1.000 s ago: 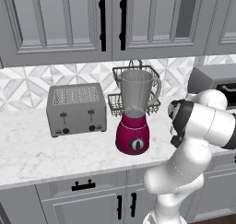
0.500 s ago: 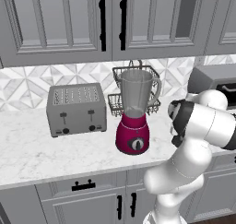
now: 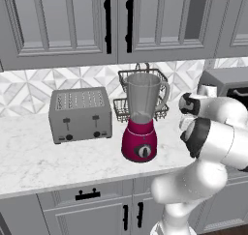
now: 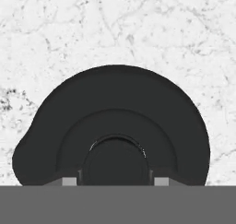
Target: Close the lid blender by securely placing the lid on top.
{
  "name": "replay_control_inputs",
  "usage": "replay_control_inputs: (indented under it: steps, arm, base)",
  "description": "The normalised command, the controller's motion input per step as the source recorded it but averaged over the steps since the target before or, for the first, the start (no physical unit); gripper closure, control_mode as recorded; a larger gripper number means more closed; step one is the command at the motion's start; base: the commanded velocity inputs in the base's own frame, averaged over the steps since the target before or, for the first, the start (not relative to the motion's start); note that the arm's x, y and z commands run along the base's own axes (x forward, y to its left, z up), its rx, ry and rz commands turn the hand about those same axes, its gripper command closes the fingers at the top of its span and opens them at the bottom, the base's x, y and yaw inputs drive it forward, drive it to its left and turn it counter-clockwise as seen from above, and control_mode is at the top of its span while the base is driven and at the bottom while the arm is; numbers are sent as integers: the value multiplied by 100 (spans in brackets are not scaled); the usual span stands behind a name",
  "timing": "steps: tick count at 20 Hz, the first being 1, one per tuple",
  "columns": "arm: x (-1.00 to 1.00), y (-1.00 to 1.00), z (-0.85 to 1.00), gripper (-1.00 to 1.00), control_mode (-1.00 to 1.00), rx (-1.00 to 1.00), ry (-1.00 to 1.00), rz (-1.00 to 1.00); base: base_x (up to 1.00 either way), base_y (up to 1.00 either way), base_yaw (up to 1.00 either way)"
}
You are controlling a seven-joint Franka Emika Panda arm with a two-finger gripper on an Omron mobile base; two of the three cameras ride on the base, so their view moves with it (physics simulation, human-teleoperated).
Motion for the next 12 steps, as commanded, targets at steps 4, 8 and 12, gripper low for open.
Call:
replay_control_inputs:
  steps: [4, 8, 12]
  arm:
    - [0, 0, 100, 100, -100, 0, -22, -1]
    - [0, 0, 100, 100, -100, 0, -26, 0]
    - [0, 4, 100, 100, -100, 0, -31, 0]
  base:
    - [0, 0, 0]
    - [0, 0, 0]
    - [0, 0, 0]
